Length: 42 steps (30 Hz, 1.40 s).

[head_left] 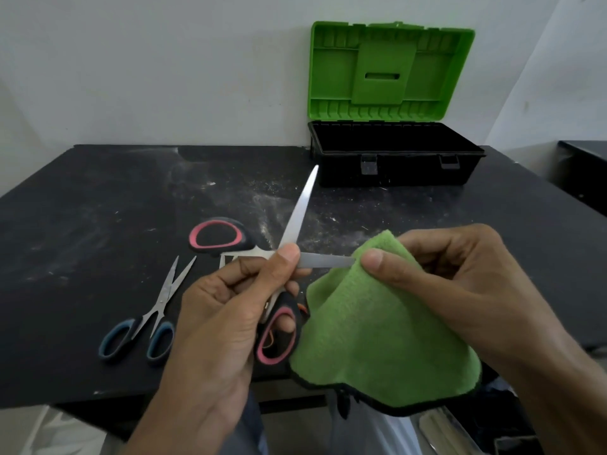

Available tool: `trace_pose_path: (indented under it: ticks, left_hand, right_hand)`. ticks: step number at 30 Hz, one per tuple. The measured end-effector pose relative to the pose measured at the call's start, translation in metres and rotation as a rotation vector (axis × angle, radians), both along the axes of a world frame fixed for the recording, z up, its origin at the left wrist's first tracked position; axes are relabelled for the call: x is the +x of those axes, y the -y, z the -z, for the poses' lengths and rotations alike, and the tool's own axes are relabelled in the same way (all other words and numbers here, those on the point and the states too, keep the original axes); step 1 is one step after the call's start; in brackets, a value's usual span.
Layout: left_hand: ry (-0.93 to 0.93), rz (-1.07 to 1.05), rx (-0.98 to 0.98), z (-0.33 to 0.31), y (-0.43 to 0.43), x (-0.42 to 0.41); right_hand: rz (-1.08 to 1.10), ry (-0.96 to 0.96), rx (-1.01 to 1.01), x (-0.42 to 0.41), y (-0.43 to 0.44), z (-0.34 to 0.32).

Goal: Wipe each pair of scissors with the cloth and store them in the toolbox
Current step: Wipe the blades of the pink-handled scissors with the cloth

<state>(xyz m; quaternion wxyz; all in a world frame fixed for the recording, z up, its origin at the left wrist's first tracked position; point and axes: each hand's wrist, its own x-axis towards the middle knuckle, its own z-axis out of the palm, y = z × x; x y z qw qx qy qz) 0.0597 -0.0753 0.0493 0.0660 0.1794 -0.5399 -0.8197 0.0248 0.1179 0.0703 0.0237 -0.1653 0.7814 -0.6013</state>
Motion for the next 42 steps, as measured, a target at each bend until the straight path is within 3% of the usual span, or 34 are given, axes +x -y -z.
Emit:
trace_pose_path:
  ticks: [5,11,18,22,27,33,37,42]
  left_hand:
    - [0.070,0.066,0.096,-0.004,0.000,-0.002]
    - [0.173,0.129,0.286,-0.003,-0.003,0.000]
    - [0.122,0.125,0.228,-0.006,-0.007,-0.001]
    - [0.069,0.102,0.151,-0.007,-0.007,-0.001]
    - [0.024,0.070,0.056,-0.005,-0.002,0.001]
    - [-0.090,0.016,-0.208,-0.002,0.017,0.003]
    - [-0.201,0.150,-0.506,-0.006,0.018,0.004]
    - [-0.281,0.242,-0.663,-0.012,0.018,0.002]
  right_hand:
    - [-0.049,-0.024,-0.023,-0.002,-0.003,-0.001]
    - [0.080,-0.386,0.028,0.004,-0.001,0.012]
    - [0.131,-0.445,-0.041,0.001,-0.003,0.017]
    - [0.176,-0.323,-0.100,0.002,-0.001,0.016]
    - [0.023,-0.080,-0.019,0.000,-0.010,0.013]
    - [0.215,-0.118,-0.123,-0.004,-0.031,0.005]
    - [0.175,-0.174,-0.136,-0.010,-0.032,-0.003]
    - [0.130,-0.204,-0.077,-0.014,-0.031,-0.006]
